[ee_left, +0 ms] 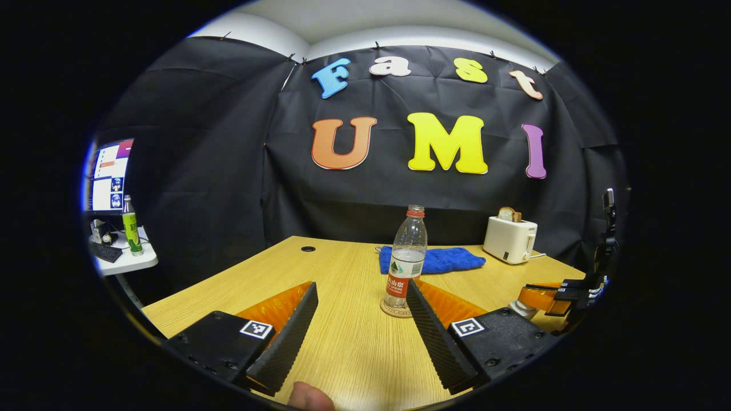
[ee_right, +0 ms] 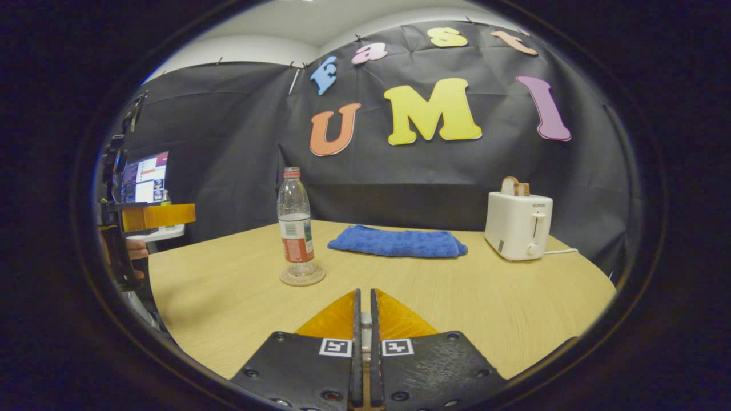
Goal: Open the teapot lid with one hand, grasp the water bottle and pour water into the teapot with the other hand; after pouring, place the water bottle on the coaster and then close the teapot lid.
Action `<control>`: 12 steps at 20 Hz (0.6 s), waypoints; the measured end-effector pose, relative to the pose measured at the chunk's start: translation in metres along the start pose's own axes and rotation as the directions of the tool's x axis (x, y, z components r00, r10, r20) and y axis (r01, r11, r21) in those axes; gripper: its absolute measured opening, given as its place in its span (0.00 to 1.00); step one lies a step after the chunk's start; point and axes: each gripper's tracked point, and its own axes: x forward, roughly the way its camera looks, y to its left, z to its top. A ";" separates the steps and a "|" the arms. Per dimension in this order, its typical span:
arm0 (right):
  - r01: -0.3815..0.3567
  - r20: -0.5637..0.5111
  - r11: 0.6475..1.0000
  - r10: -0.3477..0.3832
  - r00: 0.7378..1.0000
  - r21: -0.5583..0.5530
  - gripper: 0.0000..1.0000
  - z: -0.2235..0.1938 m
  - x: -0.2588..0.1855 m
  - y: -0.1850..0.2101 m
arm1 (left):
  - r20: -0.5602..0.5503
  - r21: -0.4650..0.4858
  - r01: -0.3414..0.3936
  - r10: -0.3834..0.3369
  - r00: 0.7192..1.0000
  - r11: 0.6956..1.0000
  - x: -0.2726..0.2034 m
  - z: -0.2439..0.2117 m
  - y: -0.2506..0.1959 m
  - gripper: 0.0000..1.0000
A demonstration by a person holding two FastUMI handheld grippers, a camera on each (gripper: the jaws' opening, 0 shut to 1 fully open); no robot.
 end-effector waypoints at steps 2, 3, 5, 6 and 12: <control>0.006 0.024 1.000 -0.006 1.000 0.002 0.29 0.008 -0.006 -0.001 | 0.009 0.006 0.003 -0.003 1.000 1.000 -0.002 0.004 -0.008 0.98; 0.013 0.043 1.000 -0.014 0.999 0.008 0.46 0.015 -0.009 -0.002 | 0.014 0.010 0.001 -0.001 1.000 1.000 -0.004 0.006 -0.011 0.97; 0.079 0.085 0.997 -0.080 0.993 0.011 0.80 0.031 -0.022 -0.016 | 0.033 0.018 0.003 -0.003 0.999 1.000 -0.006 0.011 -0.023 0.98; 0.120 0.111 0.993 -0.120 0.987 0.009 0.88 0.041 -0.028 -0.025 | 0.038 0.027 0.010 -0.011 0.999 1.000 -0.008 0.012 -0.034 0.98; 0.303 0.220 0.953 -0.297 0.929 0.009 0.97 0.093 -0.102 -0.068 | 0.127 0.037 0.107 -0.111 0.986 0.994 -0.024 0.042 -0.107 0.97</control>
